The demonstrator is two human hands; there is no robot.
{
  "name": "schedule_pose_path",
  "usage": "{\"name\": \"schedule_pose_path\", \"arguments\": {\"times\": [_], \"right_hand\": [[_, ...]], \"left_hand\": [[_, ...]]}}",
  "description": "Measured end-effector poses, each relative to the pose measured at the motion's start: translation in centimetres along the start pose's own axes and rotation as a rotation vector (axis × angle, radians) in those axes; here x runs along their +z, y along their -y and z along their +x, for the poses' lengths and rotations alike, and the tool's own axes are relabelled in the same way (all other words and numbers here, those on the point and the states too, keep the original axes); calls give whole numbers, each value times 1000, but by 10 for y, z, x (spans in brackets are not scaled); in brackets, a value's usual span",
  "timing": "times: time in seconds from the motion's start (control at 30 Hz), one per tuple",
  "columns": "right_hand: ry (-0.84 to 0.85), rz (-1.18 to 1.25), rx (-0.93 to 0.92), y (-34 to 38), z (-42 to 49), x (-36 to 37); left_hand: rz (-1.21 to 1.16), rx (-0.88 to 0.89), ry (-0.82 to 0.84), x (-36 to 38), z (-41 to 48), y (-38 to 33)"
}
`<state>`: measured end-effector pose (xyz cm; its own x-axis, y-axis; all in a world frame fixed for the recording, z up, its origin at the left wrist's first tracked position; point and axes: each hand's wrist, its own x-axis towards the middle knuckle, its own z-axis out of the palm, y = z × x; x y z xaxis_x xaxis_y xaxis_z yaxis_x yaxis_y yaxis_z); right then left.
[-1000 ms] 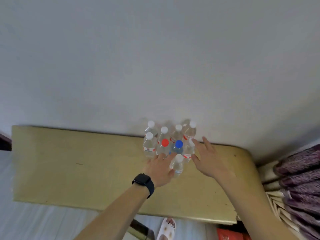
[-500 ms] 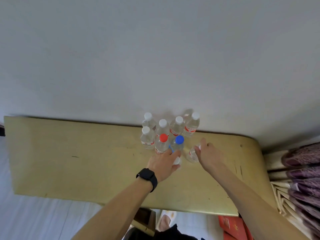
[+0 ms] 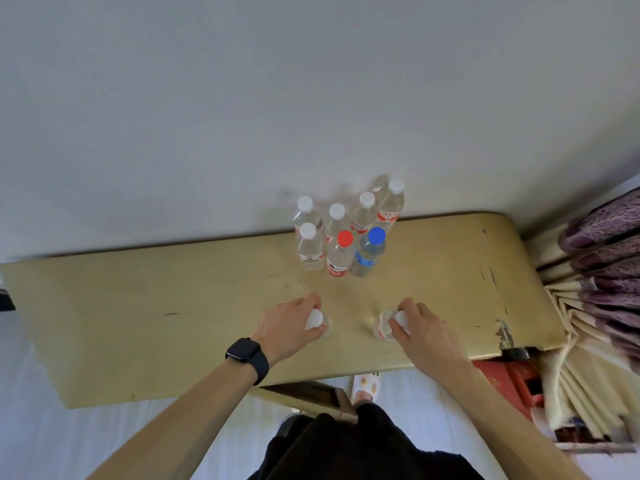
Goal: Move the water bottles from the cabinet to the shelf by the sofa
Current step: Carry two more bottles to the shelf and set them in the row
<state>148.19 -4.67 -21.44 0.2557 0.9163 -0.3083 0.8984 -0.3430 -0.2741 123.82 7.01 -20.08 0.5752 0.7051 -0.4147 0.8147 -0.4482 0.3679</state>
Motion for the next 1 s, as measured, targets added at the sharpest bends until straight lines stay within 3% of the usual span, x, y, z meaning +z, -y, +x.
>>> {"name": "schedule_pose_path", "arguments": {"times": [0.1,0.3,0.5,0.63,0.77,1.0], "right_hand": [[-62,39,16,17,-17,9],[-62,15,225,38,-5,19],[-172,-49,349,44,-15,30],[-205,3,442,45,-46,30],[-269,228,654,35,-90,24],[-477,337,986,24,-230,28]], "left_hand": [[68,49,20,1,-12,17],[362,267,-34,8,0,28],[408,195,-90,21,3,21],[421,264,-43,15,3,15],[468,392,-27,7,-4,-5],[513,787,58,32,-51,-107]]}}
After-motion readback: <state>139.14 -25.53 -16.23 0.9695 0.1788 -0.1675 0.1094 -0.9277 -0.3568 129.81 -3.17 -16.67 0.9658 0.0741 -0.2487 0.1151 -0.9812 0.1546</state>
